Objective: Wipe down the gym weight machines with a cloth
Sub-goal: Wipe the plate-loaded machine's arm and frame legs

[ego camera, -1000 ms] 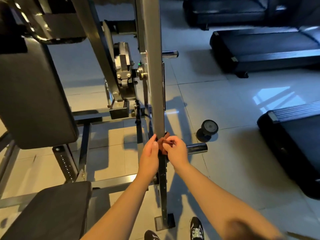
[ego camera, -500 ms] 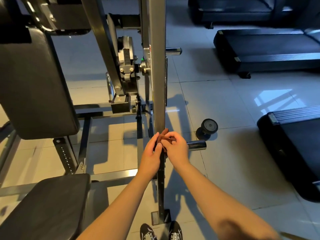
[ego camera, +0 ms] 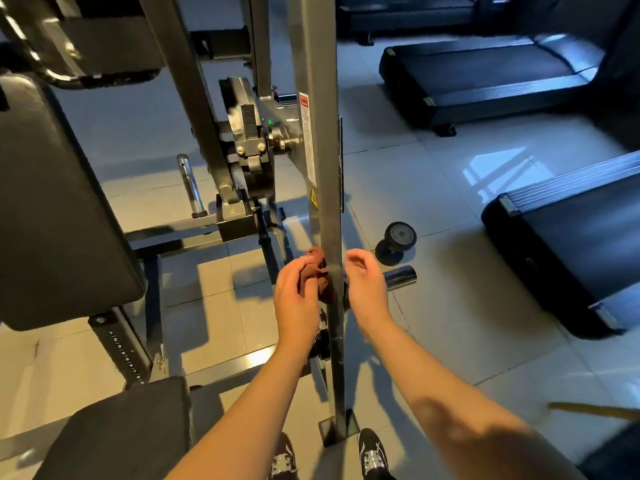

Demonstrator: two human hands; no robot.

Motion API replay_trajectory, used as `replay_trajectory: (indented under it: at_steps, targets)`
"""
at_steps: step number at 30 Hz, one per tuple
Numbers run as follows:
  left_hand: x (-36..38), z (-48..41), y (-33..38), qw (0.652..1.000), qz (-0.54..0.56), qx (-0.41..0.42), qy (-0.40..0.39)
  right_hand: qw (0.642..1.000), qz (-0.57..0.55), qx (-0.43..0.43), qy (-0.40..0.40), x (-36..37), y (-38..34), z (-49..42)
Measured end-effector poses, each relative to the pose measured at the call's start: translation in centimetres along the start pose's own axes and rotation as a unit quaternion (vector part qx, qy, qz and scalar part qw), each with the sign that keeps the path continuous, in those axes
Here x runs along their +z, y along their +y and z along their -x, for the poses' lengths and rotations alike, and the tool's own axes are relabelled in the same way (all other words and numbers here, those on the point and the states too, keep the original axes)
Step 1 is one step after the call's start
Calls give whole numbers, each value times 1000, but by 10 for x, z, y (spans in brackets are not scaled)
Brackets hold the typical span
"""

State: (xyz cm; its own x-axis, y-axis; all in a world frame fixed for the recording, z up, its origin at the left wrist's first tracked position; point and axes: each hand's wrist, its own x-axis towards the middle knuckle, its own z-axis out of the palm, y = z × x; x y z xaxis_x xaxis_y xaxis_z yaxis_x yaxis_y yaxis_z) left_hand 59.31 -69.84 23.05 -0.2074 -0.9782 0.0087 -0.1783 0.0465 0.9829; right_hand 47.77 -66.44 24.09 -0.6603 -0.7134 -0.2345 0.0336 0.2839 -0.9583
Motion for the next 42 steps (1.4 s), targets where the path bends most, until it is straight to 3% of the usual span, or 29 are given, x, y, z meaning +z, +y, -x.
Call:
replay_trajectory:
  at_steps: [3, 7, 11, 15, 21, 24, 28, 33, 35, 39, 42]
  targets:
    - [11, -22, 2, 992, -68, 88, -57, 1000, -3, 15, 24, 3, -1, -9]
    - [19, -40, -9, 966, -185, 147, -104, 996, -44, 70, 34, 5, 11, -10]
    - [20, -30, -37, 936, -265, 162, -166, 990, -79, 112, 33, 8, 30, -4]
    - [18, -15, -61, 935, -245, 130, -221, 986, -64, 151, 31, 9, 45, 9]
    - [14, -36, -41, 947, -223, 197, -124, 992, -34, 106, 56, -6, 49, 5]
    - [19, -32, -50, 938, -247, 200, -138, 995, -12, 97, 26, -6, 52, -2]
    - [30, -12, -81, 943, -253, 147, -161, 993, 19, 114, -26, -11, 73, -4]
    - [43, 24, -110, 953, -236, 20, -188, 989, 27, 134, -60, -26, 99, 4]
    - [45, 32, -105, 963, -221, 3, -152, 989, 45, 115, -79, -37, 103, 7]
    - [50, 31, -75, 988, -151, 40, -3, 990, 59, 69, -111, -55, 95, 9]
    - [61, 27, -74, 988, -151, 30, 25, 988, 66, 45, -133, -59, 89, 4]
